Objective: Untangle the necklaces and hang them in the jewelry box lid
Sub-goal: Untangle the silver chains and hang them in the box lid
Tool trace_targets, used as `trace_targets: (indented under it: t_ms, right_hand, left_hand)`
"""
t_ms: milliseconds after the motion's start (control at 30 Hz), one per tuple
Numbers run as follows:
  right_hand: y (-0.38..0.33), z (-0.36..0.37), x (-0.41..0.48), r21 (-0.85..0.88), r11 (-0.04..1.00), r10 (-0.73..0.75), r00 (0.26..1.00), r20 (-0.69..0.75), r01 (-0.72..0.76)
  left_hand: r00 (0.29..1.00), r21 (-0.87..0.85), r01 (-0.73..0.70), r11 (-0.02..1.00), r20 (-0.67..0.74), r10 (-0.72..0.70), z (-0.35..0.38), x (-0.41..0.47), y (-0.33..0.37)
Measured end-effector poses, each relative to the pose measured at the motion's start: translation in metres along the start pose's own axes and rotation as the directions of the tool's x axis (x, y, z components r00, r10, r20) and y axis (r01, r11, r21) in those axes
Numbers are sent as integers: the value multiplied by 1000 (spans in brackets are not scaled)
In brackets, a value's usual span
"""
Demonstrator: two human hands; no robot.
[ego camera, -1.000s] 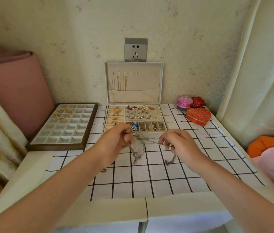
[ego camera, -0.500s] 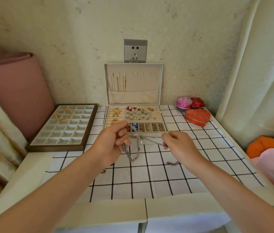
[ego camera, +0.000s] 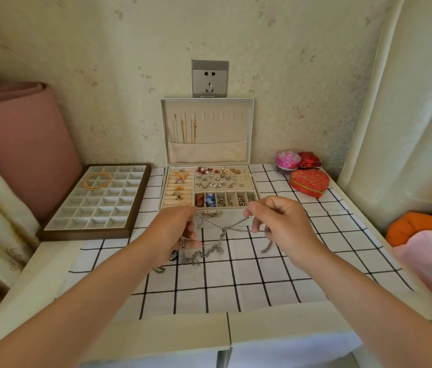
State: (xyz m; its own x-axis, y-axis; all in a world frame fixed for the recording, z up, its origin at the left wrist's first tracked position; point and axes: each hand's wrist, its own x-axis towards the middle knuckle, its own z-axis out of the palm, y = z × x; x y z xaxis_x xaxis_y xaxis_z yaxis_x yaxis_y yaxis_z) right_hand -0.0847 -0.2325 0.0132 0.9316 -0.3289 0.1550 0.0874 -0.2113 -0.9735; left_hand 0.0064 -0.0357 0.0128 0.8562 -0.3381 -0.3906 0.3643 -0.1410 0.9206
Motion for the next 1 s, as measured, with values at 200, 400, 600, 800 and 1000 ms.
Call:
trace_targets:
  t_ms: [200,400,600,800,1000]
  right_hand:
    - [-4,-5,-2,-105,994,52,988,145,-37]
    - [12,-15,0,-682,729,202,931,305,65]
    - [16,-16,2,-802,593,316,896,313,71]
    - [24,-14,-1,-917,376,329,906,265,132]
    - [21,-14,-2,-931,212,234,910,342,296]
  left_hand:
    - [991,-13,-97,995,95,98,-3,-5,7]
    - [984,-40,-139,990,109,142,-20,-6,22]
    - [988,301,-95,949,145,53,-29,-11,29]
    - [916,775,-197,601,363,-168,-34,-18,23]
    - [912,926,-234,297,314,-262,-30,-22,12]
